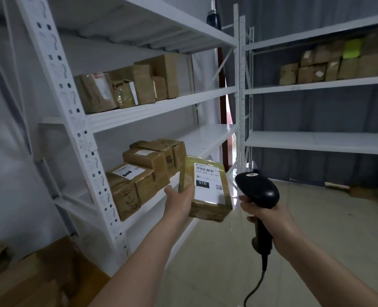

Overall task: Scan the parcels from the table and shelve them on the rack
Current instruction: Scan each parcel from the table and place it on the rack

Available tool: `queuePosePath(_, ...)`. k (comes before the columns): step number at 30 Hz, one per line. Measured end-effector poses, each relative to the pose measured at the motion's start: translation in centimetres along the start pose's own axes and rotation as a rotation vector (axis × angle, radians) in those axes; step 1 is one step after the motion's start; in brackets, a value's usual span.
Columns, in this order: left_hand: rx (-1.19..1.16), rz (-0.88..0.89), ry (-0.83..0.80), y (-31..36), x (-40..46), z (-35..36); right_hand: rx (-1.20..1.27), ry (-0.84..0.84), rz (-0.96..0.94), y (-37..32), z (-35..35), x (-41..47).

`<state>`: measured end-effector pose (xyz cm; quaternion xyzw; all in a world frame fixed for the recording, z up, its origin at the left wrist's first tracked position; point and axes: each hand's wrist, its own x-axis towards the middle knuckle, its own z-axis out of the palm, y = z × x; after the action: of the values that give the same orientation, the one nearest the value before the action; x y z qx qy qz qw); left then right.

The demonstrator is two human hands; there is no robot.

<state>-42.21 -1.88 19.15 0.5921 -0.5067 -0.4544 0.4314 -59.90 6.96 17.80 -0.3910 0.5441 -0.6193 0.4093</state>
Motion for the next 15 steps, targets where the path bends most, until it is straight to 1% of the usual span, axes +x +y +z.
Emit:
queuePosePath(3,0.053,0.027,0.045,1.2,2.5,1.8,0.017,0.006,-0.005,-0.6,-0.9,3.7)
queuePosePath(7,0.107,0.081,0.058,3.3,6.2,3.5,0.004,-0.002,-0.032,-0.8,-0.9,8.8)
queuePosePath(12,0.120,0.212,0.066,6.7,12.3,5.2,-0.001,-0.043,-0.075,-1.6,0.2,16.0)
queuePosePath(15,0.112,0.271,0.095,10.0,16.3,5.7,0.038,-0.077,-0.119,-3.5,1.6,20.7)
